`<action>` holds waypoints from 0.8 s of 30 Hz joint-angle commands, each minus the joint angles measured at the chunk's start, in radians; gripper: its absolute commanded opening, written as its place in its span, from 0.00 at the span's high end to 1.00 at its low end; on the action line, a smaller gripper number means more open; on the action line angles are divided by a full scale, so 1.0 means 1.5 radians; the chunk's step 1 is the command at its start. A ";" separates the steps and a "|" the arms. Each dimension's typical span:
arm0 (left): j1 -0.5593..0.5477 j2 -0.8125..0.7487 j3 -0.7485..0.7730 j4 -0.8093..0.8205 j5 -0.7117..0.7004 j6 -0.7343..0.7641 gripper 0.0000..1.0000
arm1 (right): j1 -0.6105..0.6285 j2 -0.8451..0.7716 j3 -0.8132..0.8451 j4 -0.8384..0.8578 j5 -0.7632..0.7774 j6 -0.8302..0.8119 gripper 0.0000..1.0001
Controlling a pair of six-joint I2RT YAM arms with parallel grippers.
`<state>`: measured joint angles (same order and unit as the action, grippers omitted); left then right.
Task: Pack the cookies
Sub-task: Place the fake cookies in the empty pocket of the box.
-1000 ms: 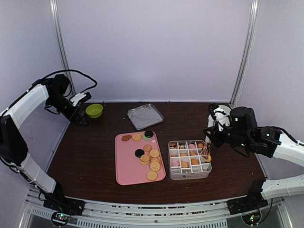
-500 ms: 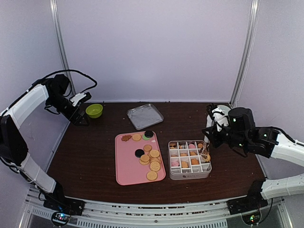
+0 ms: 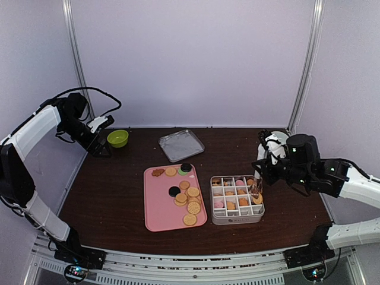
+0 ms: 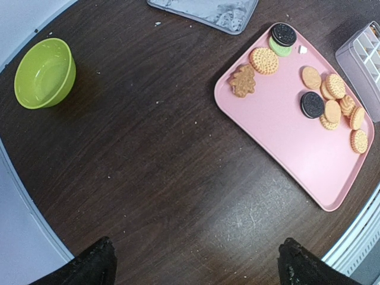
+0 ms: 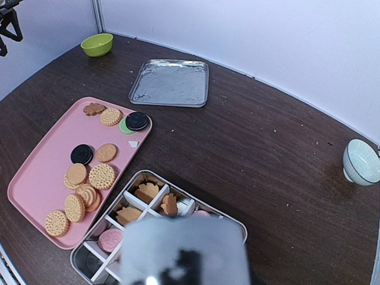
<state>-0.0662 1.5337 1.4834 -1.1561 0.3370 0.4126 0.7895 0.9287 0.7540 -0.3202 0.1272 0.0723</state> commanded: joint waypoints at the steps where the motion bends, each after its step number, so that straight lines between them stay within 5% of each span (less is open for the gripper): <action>1: -0.002 0.000 0.014 -0.007 0.013 -0.002 0.02 | -0.004 -0.023 0.006 0.009 -0.011 -0.008 0.73; 24: -0.001 0.008 0.030 -0.012 0.020 -0.008 0.02 | -0.003 -0.013 0.021 -0.016 -0.054 -0.062 0.81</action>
<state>-0.0662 1.5337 1.4986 -1.1759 0.3447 0.4122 0.7895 0.9173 0.7643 -0.3462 0.0551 0.0025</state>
